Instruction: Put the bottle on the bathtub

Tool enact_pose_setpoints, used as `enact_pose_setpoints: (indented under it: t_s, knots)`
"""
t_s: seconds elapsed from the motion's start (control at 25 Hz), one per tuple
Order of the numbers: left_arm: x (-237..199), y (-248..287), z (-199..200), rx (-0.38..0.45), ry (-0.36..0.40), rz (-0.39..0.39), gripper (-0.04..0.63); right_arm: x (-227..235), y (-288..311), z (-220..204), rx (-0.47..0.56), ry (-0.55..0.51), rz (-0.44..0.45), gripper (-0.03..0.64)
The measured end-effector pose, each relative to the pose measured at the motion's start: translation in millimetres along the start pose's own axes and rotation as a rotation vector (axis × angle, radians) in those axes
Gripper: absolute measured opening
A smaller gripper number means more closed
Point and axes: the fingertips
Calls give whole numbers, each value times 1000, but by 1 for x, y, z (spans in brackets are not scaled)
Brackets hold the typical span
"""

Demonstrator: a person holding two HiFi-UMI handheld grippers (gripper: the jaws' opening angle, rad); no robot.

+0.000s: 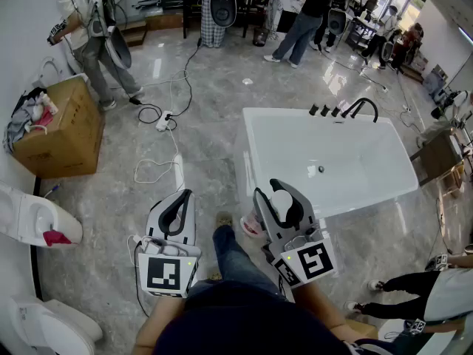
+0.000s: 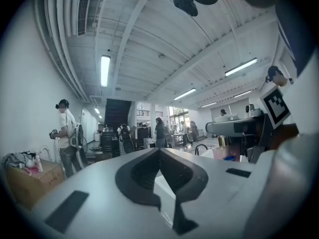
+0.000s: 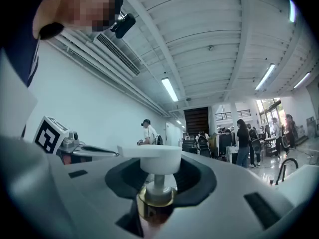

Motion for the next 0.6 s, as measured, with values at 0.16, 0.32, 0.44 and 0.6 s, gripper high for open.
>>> enact_pose_setpoints:
  t_s: [0.16, 0.32, 0.44, 0.6]
  knots:
    - [-14, 31, -7, 17, -18, -2, 23, 20, 32, -4, 12, 31, 3, 149]
    - [-30, 70, -15, 4, -12, -1, 23, 42, 69, -2, 21, 22, 15, 149]
    - [-49, 108, -19, -2, -15, 2, 23, 62, 107, 3, 22, 19, 27, 149]
    - [-75, 162, -14, 12, -1, 5, 23, 95, 158, 13, 25, 16, 27, 149]
Point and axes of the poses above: the fingertips, and each gripper's own axes: y forward along the fingers, x to its right, z out of its top, and after that the axes turned 14 degrees about y, right-handed
